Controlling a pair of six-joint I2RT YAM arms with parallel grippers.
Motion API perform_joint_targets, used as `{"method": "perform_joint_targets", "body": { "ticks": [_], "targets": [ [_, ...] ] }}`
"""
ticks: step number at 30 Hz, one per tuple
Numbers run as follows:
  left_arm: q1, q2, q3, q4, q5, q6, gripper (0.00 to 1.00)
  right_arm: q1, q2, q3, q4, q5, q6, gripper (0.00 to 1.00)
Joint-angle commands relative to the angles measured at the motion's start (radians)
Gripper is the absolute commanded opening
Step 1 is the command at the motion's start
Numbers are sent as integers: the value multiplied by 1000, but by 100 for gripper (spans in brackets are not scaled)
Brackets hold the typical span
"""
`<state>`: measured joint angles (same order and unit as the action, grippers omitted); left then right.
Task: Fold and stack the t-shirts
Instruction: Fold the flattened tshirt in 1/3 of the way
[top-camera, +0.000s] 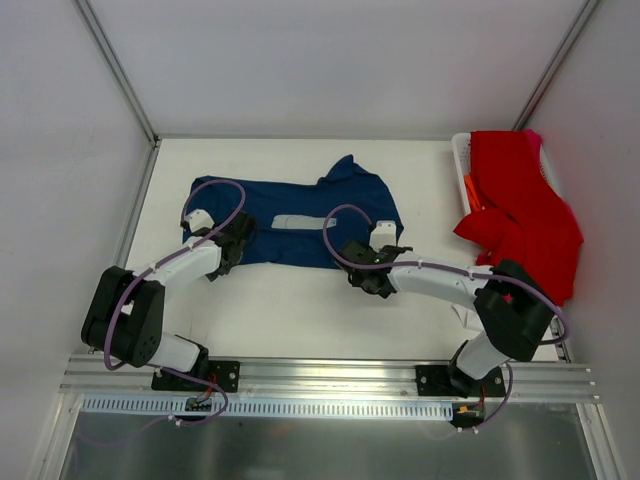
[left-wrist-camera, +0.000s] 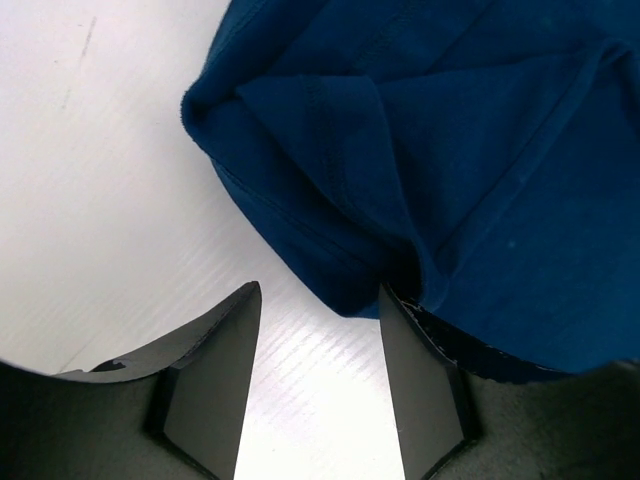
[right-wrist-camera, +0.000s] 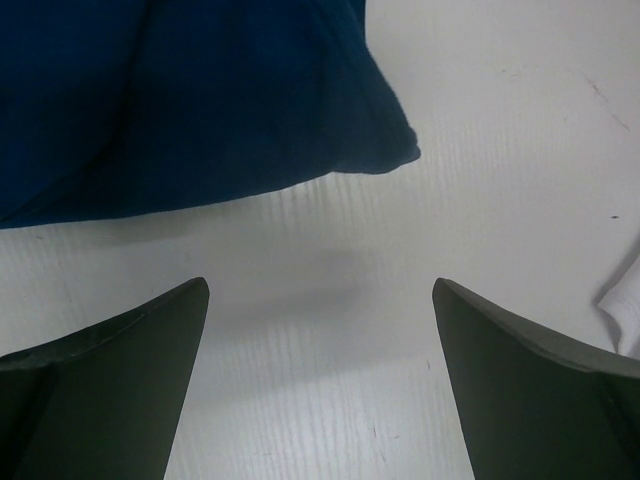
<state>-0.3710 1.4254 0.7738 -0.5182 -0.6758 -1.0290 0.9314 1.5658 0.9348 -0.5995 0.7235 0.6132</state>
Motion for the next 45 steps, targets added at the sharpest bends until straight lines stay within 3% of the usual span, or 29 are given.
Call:
{"method": "perform_joint_targets", "body": {
  "ticks": [1,6,20,29,34,45],
  "targets": [
    [9,-3,21,32,18,7,53,26,31,53,-59,37,46,100],
    [12,24,42,38,-10,27,59,47,43,55,-75,48,68,99],
    [49,101,111,64,-14,53,61,52,16,7,-102,70,99,99],
    [199,161,225,84,10,139,62,52,43,2,-103,79,102,99],
    [280,222,300,107,117,187,61,53,66,15,-102,80,99,99],
    [259,126,216,228,398,282,57,61,114,44,-89,60,106,99]
  ]
}}
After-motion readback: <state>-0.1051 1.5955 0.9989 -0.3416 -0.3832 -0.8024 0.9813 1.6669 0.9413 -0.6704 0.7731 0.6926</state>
